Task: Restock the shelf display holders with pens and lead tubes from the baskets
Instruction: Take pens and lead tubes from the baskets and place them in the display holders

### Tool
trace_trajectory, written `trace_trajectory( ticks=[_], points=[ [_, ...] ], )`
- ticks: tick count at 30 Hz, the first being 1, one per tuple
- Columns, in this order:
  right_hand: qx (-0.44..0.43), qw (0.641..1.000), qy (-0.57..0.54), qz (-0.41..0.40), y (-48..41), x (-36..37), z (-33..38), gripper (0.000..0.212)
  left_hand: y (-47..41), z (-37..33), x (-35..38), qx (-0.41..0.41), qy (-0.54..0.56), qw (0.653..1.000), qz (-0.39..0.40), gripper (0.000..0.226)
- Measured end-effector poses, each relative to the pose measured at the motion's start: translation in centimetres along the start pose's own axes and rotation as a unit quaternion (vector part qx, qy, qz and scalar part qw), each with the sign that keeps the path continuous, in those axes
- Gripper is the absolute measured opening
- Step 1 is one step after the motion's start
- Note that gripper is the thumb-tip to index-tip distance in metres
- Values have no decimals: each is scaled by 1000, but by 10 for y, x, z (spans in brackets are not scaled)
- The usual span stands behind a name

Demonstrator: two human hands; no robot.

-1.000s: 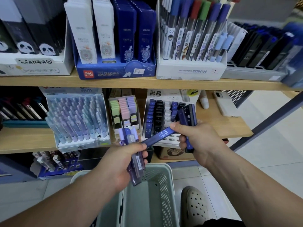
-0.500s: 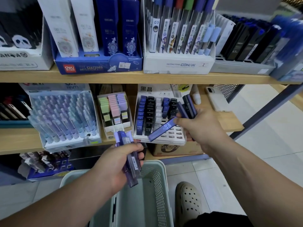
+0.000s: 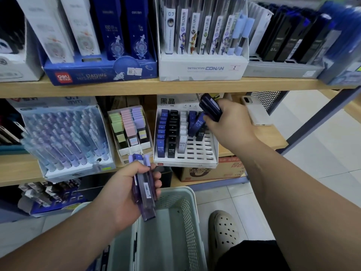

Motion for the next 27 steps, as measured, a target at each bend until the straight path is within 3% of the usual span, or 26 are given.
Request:
trace_trajectory(
  ticks=[7,11,27],
  points=[
    [-28,998,52,20,-6,18,-4,9,2,-4,5,2,-13,1000,18,26],
    [-43,997,64,23,-7,24,-5,5,1,-7,3,8,-17,1000,4,11],
    [-51,991,76,95,-8,36,-8,8,3,-11,0,8,-18,1000,-15,12]
  ],
)
Point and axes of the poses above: each hand's wrist, its own y-axis away from the middle knuckle, its own x-axis out of the palm, z = x × y, the point moved 4 cm from there along -y, towards the middle knuckle, and after that the axes turned 3 degrees about y, right-handed, at the moved point
